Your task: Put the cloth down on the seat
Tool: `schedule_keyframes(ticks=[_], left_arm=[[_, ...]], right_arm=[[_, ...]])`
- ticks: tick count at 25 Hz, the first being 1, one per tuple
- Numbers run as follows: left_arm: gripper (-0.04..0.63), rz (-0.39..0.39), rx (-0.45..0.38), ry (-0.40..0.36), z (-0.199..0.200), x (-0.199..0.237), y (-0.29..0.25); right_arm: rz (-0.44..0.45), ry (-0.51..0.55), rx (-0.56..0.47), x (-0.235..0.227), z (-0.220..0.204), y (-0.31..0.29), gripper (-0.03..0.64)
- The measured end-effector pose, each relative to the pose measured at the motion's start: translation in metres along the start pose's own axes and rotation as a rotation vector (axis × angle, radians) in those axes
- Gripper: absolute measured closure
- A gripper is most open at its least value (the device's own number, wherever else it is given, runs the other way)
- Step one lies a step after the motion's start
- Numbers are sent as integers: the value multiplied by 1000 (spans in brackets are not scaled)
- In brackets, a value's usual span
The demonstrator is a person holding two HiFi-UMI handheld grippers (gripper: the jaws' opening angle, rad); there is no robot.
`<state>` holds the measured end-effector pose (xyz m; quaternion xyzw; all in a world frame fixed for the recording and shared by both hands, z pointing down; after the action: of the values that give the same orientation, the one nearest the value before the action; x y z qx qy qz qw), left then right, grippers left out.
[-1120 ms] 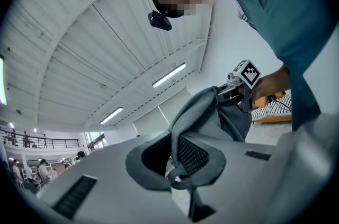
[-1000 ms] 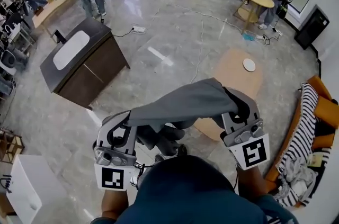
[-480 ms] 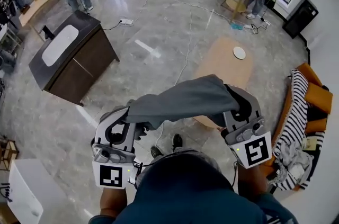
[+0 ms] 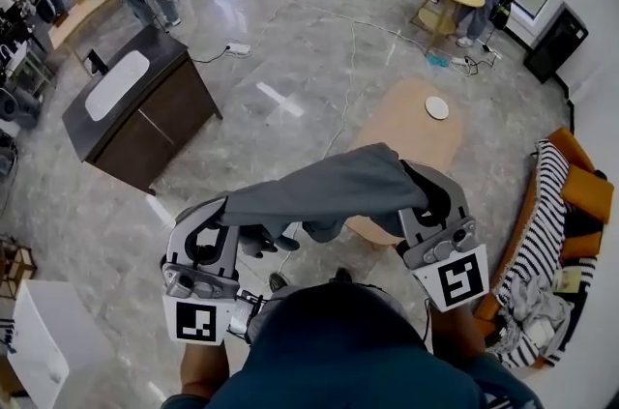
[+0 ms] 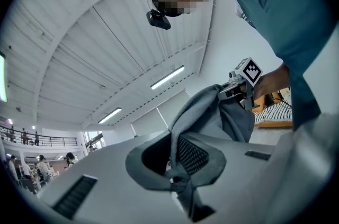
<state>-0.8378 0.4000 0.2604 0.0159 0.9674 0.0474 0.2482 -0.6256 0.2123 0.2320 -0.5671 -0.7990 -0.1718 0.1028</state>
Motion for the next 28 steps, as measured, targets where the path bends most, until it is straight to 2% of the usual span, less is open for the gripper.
schedule_keyframes(ticks=[3, 7, 12, 19, 23, 28], left_arm=[[571, 38, 4, 10, 13, -26, -8], [572, 73, 49, 7, 25, -64, -22], [571, 102, 82, 5, 39, -92, -17], [571, 81, 56, -6, 58, -105, 0], [572, 36, 45, 8, 65, -113, 10], [571, -8, 17, 7, 71, -117, 30]], right_arm=[[53, 9, -11, -21, -5, 21, 577], [99, -22, -12, -49, -25, 44, 577], [128, -39, -42, -60, -27, 59, 577], [100, -35, -54, -53, -15, 82, 577], [59, -47, -22, -46, -6, 98, 577], [33, -10, -2, -29, 9, 113, 575]])
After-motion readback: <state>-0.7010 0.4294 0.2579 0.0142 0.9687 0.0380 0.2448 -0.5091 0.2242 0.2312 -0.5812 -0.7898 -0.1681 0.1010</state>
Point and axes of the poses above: the fingertips, and each gripper's own axes: y backward along the fingers, x to its left, z out of its top, the point moved 7 cm from there along y, backward along the fingers, and after that the axes turned 2 degrees about y, right-handed, at the moved point
